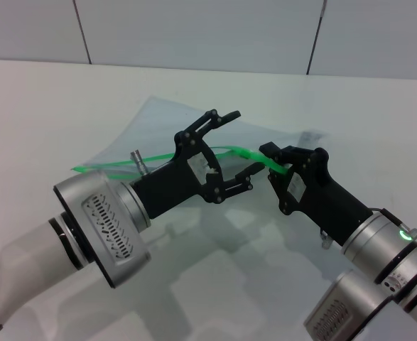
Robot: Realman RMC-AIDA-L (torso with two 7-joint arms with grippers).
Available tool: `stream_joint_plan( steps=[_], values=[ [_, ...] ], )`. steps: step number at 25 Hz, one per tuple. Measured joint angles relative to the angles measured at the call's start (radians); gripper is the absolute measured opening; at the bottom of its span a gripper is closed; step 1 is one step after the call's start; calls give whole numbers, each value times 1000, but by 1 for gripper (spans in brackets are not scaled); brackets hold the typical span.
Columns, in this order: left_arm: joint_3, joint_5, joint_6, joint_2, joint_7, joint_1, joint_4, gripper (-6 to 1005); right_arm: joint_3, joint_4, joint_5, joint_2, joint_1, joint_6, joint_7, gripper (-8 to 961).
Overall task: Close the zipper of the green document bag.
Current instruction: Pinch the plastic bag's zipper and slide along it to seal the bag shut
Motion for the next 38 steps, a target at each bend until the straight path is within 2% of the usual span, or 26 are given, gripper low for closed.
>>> stream_joint_plan(
  steps=[9,17,28,34,38],
  values=[
    [8,16,-24,-1,54,0,-13,757,7,5,-1,0,0,0,-1,86],
    [0,17,-47,-2,121,0,-29,639,9,7,2,0,0,0,-1,92],
    [-3,12,-38,-2,255,3,-52,526,6,8,1,0,0,1,-1,100],
    [-3,12,-38,-2,273,6,-54,335,7,8,1,0,0,1,-1,105],
    [-10,12,-38,-2,288,8,-54,269,5,8,1,0,0,1,-1,108]
  ],
)
